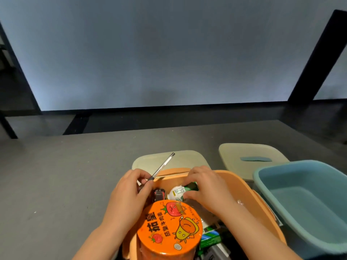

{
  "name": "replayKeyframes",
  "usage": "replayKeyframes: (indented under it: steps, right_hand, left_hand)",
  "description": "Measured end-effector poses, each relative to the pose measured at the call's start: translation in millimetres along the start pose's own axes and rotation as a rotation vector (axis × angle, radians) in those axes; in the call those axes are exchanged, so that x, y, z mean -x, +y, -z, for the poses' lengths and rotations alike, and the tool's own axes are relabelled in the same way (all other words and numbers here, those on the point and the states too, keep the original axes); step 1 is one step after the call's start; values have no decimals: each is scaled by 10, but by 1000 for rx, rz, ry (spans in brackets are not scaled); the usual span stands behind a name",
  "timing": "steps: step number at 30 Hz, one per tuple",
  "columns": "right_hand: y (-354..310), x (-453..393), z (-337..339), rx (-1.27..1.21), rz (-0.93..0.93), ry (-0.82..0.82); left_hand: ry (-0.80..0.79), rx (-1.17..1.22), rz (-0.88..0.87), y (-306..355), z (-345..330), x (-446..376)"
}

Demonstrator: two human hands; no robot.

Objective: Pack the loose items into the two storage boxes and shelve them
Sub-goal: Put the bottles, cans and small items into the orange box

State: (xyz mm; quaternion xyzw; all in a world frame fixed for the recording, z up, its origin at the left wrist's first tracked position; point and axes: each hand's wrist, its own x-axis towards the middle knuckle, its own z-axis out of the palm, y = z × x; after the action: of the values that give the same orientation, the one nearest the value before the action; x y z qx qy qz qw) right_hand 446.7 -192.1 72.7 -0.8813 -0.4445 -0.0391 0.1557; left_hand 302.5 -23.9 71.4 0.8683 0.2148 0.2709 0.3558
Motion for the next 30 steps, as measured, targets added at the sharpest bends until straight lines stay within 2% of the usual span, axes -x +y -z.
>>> replayKeyframes:
  steps: [4,7,10,14,19,30]
  right_hand:
    - [32,65,94,-145,-68,3]
    - [229,243,323,-299,-236,197]
    - [451,606,502,-387,-411,427]
    - [514,1061,610,-450,-517,616]
    - [495,1351,692,-427,-534,667]
    - [487,1487,527,-482,-572,606]
  left_hand:
    - [-73,35,-54,185,-95,1]
    - [-176,52,-128,354,-188,18]
    - [-359,-44,-242,507,-343,43]
    - [-586,-195,-359,767,-649,24]
    - [-697,-270,-319,906,-892,-24]
    - [-790,-211,-269,904,-994,9]
